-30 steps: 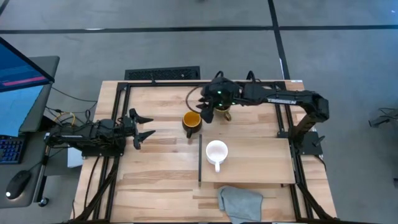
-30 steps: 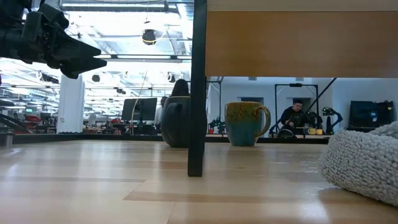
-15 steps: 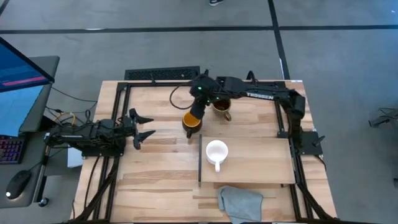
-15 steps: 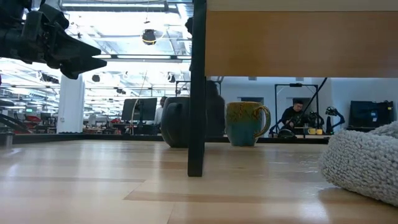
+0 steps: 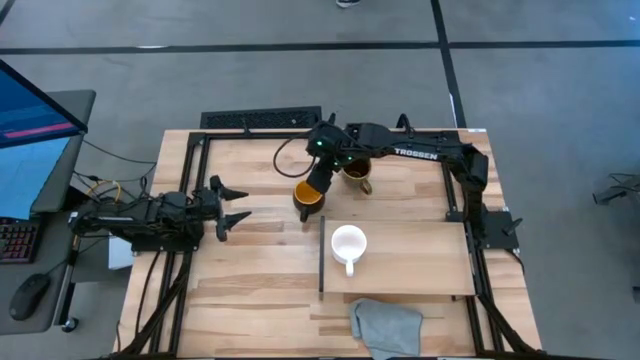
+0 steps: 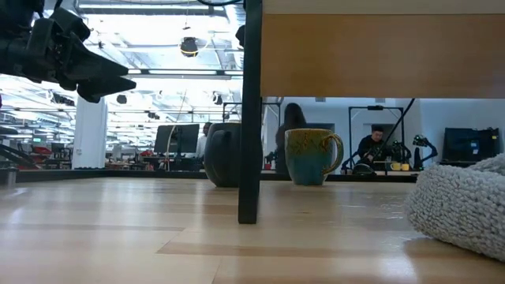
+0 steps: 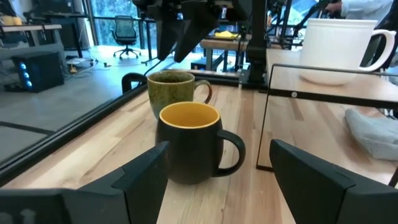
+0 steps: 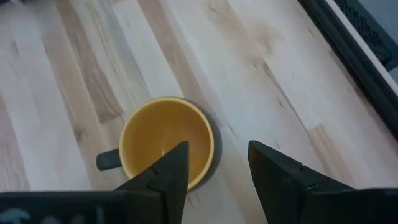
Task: Stack small to large cups/mugs on shelf
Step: Put the black mug on the shelf
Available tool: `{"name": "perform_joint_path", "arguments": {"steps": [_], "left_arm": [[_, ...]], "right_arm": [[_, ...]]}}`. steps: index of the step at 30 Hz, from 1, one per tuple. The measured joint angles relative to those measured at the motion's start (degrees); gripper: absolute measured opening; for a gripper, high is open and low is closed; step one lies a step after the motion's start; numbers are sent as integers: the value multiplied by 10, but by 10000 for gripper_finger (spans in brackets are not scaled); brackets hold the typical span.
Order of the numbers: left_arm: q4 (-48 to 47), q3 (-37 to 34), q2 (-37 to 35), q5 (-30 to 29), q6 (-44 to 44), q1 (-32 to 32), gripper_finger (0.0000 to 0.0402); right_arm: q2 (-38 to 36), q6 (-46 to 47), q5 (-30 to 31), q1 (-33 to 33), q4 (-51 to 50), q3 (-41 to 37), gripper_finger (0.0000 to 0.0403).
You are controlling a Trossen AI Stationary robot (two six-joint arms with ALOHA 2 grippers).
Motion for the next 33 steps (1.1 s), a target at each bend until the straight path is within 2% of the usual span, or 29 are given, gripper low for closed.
{"name": "perform_joint_path", "arguments": {"steps": [17, 27, 33], "left_arm": [[0, 0, 0, 0, 0, 0, 266], [0, 0, 0, 6, 0, 0, 266], [0, 0, 0, 6, 0, 0, 266]], "right_arm": [[0, 15, 0, 5, -5, -4, 202], [63, 7, 0, 8, 8, -4, 205], [65, -1, 2, 9, 10, -4, 205]]}}
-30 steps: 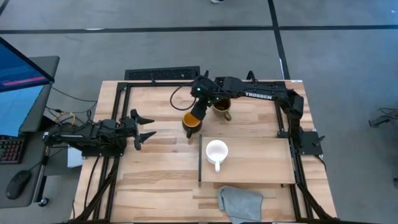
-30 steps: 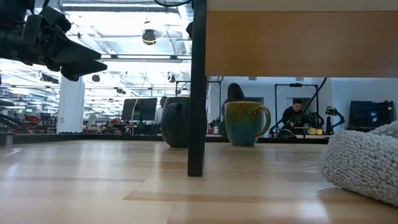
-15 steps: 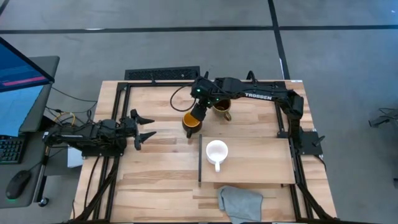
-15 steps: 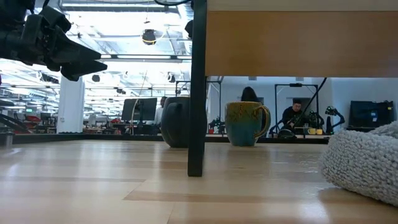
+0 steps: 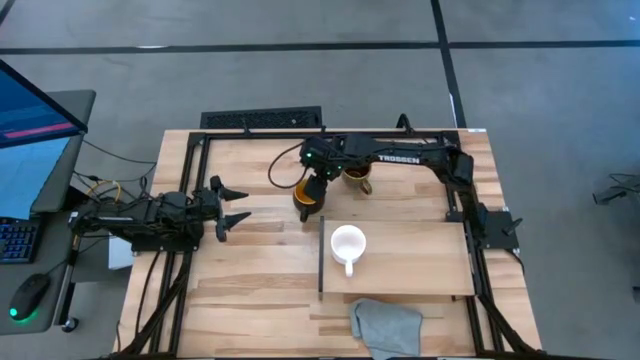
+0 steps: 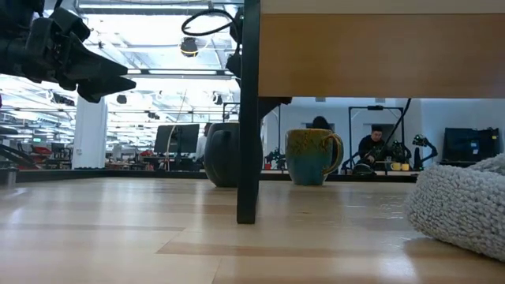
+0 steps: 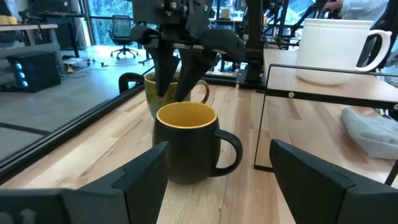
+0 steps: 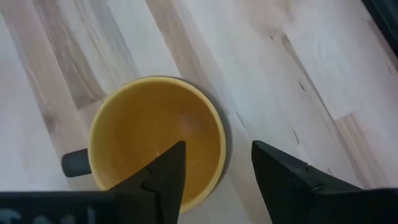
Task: Stack small to large cups/mugs on shelf
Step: Put the black mug on the shelf
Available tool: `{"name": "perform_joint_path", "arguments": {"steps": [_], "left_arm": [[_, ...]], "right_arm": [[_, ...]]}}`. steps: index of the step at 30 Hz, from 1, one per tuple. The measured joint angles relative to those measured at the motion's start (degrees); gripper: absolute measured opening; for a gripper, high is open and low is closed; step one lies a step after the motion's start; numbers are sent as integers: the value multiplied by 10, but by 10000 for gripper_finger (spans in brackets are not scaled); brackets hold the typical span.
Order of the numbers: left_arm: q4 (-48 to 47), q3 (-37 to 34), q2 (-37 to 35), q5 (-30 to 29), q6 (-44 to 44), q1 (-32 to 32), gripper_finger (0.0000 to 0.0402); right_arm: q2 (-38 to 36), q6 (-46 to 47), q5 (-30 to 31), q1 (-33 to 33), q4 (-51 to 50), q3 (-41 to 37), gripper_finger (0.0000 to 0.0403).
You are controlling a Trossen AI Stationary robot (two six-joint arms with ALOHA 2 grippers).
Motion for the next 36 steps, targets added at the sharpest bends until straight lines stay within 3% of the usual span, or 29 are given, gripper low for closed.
{"name": "perform_joint_path", "arguments": {"steps": [21, 36], "left_arm": [[0, 0, 0, -1, 0, 0, 266], [0, 0, 0, -1, 1, 0, 266]], "right_arm": [[31, -2, -2, 4, 4, 1, 209], [46, -9, -1, 6, 0, 0, 151]]}}
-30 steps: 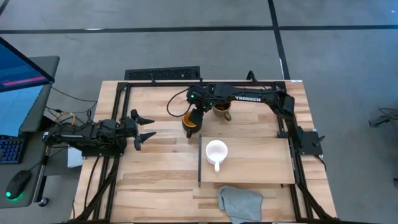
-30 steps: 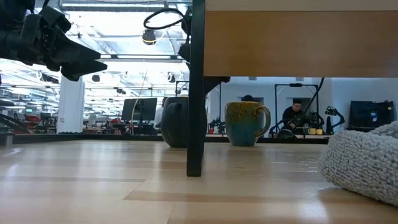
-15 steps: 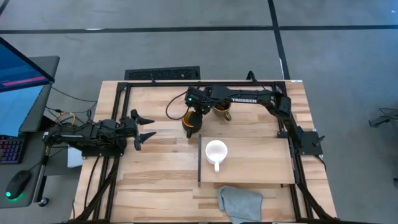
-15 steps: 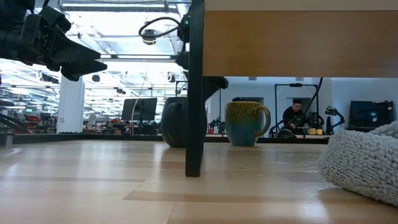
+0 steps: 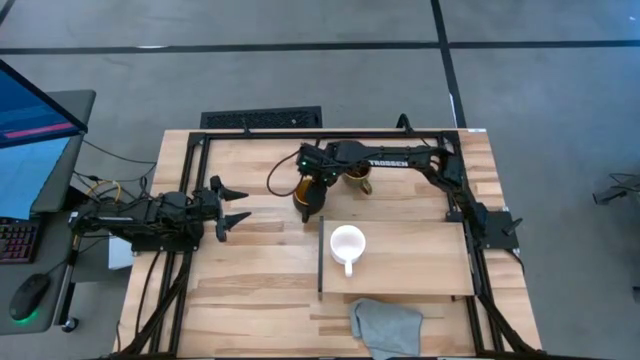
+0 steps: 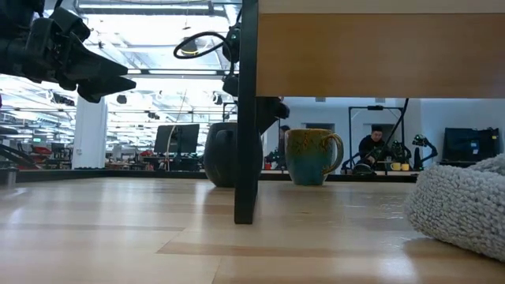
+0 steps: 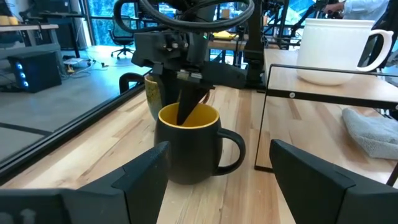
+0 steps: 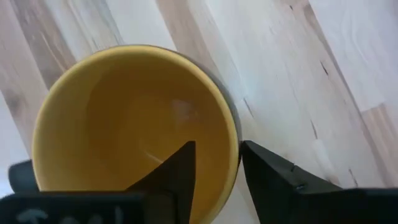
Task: Stack small to large cups/mugs on shelf
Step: Put the black mug on the shelf
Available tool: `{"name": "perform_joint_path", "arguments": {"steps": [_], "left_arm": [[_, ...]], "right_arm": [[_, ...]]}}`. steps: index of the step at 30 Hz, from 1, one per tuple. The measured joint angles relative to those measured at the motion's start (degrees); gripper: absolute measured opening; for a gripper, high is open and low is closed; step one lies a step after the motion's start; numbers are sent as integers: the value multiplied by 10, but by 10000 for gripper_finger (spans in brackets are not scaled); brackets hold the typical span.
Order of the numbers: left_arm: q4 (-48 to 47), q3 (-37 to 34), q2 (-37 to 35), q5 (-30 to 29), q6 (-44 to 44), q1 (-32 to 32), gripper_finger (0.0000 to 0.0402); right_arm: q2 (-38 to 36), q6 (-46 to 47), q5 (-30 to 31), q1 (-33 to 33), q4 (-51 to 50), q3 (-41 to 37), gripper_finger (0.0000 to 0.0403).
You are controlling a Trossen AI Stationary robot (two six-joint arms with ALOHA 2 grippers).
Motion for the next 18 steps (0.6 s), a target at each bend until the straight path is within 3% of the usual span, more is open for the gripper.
{"name": "perform_joint_path", "arguments": {"steps": [18], "left_arm": [[0, 0, 0, 0, 1, 0, 266]], "right_arm": [[0, 9, -15, -3, 2, 0, 119]]}}
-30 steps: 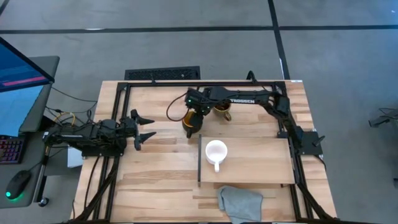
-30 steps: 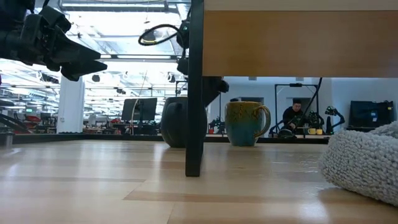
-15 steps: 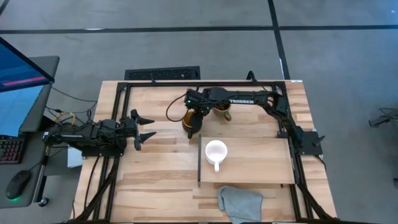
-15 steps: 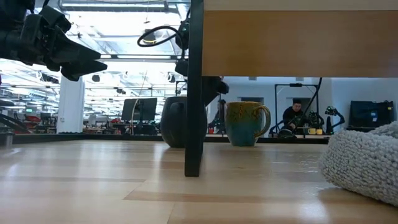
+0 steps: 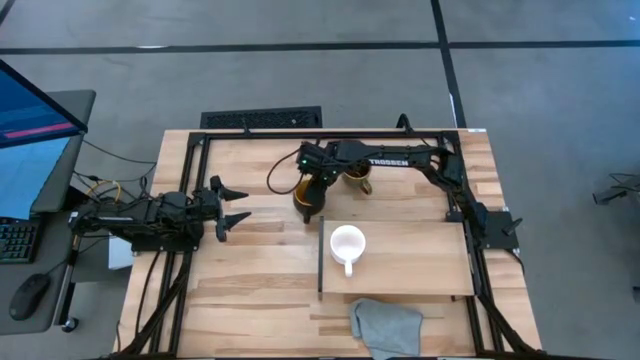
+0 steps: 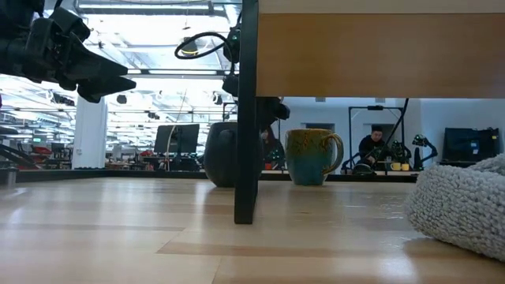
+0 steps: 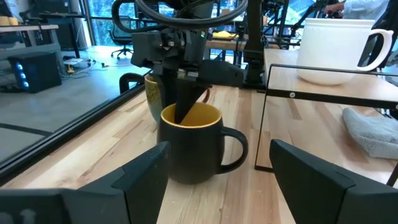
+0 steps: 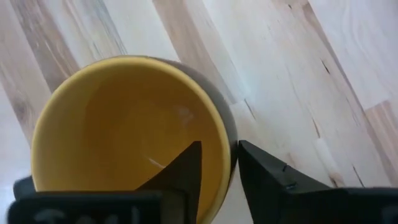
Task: Stack small to large cups/mugs on shelf
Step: Put the black mug on the shelf
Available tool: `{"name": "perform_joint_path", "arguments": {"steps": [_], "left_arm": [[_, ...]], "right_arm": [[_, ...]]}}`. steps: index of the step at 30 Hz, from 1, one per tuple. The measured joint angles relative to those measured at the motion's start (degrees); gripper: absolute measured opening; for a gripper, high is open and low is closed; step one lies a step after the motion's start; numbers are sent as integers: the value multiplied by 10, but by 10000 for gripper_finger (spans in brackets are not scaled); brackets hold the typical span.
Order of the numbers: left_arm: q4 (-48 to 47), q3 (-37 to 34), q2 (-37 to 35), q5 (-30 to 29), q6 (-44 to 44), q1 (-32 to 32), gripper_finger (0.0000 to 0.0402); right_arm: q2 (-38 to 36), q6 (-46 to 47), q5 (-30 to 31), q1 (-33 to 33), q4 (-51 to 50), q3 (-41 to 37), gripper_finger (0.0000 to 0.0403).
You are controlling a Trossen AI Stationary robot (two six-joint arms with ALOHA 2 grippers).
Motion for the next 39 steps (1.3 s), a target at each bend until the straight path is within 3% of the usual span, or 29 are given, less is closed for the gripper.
{"name": "perform_joint_path", "arguments": {"steps": [10, 26, 39], "left_arm": [[0, 0, 0, 0, 0, 0, 266], [0, 0, 0, -1, 0, 0, 266], [0, 0, 0, -1, 0, 0, 266]], "right_arm": [[0, -5, -16, 0, -4, -1, 23], [0, -24, 5, 16, -25, 4, 23], [0, -41, 107, 41, -182, 157, 23]]}}
